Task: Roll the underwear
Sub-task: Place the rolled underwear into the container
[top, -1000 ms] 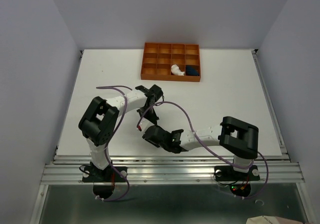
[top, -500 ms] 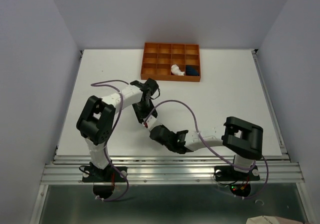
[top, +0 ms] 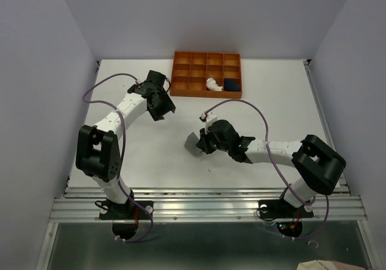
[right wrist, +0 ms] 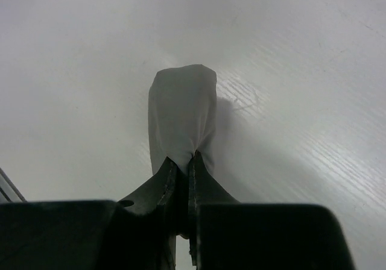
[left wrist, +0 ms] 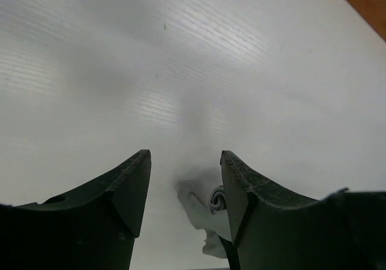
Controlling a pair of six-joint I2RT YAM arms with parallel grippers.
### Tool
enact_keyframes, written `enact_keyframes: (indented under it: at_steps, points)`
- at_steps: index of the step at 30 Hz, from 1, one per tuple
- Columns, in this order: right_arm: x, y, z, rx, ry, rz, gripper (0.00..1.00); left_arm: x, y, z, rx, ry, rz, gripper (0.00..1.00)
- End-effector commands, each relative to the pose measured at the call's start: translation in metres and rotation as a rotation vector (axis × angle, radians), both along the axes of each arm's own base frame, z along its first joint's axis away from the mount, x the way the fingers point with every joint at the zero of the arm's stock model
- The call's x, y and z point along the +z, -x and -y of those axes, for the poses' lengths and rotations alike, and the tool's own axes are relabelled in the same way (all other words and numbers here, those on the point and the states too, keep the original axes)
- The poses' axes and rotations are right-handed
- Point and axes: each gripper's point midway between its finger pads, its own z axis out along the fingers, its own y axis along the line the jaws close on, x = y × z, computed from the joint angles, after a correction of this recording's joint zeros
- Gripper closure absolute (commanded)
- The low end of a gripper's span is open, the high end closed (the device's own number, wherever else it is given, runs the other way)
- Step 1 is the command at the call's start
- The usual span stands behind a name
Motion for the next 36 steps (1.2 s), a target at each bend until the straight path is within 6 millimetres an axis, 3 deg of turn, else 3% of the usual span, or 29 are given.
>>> enact_keyframes:
  at_steps: [1, 4, 8, 10, 14, 15, 19, 21, 22, 23, 24, 25, 27, 29, 30, 36]
  points:
    - [0.066, -0.031, -0.015, 0.021, -0.221, 0.071, 0.99, 0.036, -0.033, -0.018, 0.006, 0.018, 0.166, 0.39]
    - [0.099, -0.058, -0.005, 0.005, -0.259, 0.155, 0.99, 0.055, -0.059, -0.019, -0.072, 0.012, 0.28, 0.37]
    - [0.127, -0.096, 0.016, -0.044, -0.271, 0.237, 0.99, 0.068, -0.087, -0.015, -0.165, -0.001, 0.354, 0.37]
    - [0.133, -0.112, 0.026, -0.061, -0.267, 0.266, 0.99, 0.072, -0.105, -0.024, -0.14, -0.047, 0.391, 0.35]
    - [0.146, -0.151, 0.053, -0.129, -0.229, 0.341, 0.99, 0.075, -0.146, -0.016, -0.253, -0.074, 0.435, 0.35]
    - [0.148, -0.162, 0.063, -0.149, -0.213, 0.36, 0.99, 0.073, -0.152, -0.016, -0.271, -0.093, 0.434, 0.35]
    - [0.167, -0.192, 0.075, -0.187, -0.215, 0.408, 0.99, 0.051, -0.192, -0.021, -0.294, -0.191, 0.372, 0.36]
    - [0.165, -0.203, 0.078, -0.193, -0.192, 0.423, 0.99, 0.044, -0.204, -0.02, -0.314, -0.212, 0.366, 0.37]
    - [0.173, -0.209, 0.081, -0.192, -0.183, 0.451, 0.99, 0.025, -0.209, -0.021, -0.336, -0.232, 0.329, 0.37]
    - [0.173, -0.217, 0.088, -0.202, -0.171, 0.46, 0.99, 0.021, -0.214, -0.021, -0.342, -0.239, 0.324, 0.37]
    - [0.173, -0.22, 0.087, -0.199, -0.159, 0.466, 0.99, 0.037, -0.225, -0.019, -0.341, -0.241, 0.365, 0.38]
    - [0.168, -0.229, 0.096, -0.225, -0.131, 0.471, 0.99, 0.033, -0.226, -0.02, -0.349, -0.254, 0.351, 0.41]
    - [0.18, -0.245, 0.106, -0.274, -0.105, 0.513, 0.99, 0.025, -0.237, -0.02, -0.356, -0.269, 0.357, 0.41]
    - [0.176, -0.26, 0.115, -0.308, -0.058, 0.531, 0.99, 0.016, -0.246, -0.028, -0.326, -0.318, 0.362, 0.43]
    - [0.183, -0.266, 0.112, -0.3, -0.057, 0.542, 0.99, 0.015, -0.248, -0.03, -0.319, -0.327, 0.364, 0.44]
    - [0.167, -0.289, 0.11, -0.271, 0.007, 0.544, 0.99, 0.003, -0.264, -0.03, -0.31, -0.337, 0.403, 0.48]
